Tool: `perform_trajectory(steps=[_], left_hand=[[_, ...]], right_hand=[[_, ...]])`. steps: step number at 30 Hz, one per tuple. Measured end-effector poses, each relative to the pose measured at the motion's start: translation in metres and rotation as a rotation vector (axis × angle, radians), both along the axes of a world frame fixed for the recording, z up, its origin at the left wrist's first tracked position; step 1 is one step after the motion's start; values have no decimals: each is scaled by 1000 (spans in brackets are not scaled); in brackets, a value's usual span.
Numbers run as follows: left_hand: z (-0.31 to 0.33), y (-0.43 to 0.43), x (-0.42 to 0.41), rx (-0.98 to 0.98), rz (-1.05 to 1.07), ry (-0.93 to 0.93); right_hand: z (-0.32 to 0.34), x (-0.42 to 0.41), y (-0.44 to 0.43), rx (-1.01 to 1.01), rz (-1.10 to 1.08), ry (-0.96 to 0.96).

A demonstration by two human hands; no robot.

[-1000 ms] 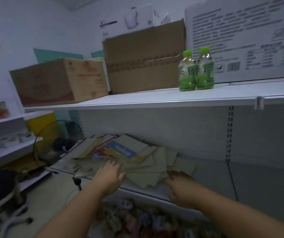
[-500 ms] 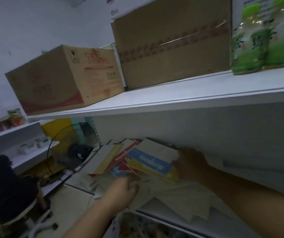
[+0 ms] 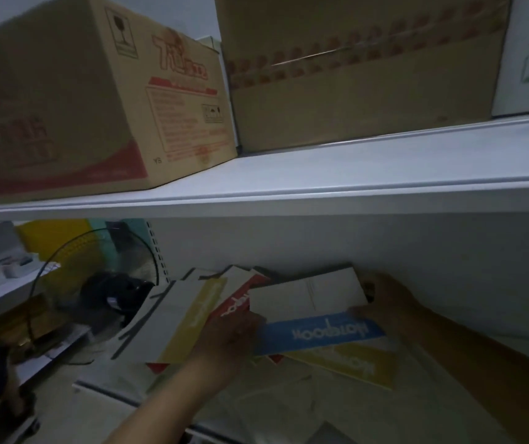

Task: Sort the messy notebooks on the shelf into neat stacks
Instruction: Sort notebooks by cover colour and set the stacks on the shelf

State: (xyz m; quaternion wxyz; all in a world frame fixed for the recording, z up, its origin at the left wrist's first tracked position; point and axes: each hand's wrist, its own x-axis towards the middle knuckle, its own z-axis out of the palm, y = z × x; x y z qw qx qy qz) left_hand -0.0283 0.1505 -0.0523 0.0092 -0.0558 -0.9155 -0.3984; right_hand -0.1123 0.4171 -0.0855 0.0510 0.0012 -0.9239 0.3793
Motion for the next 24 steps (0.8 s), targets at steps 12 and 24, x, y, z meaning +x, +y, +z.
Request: perform_trajectory(steps=[12, 24], left_hand=[[20, -82, -43, 250, -144, 38], [-23, -228, -9, 1107, -69, -296]], right_hand=[[48, 45, -79, -614, -52, 97], [32, 51, -204, -342, -199, 164]])
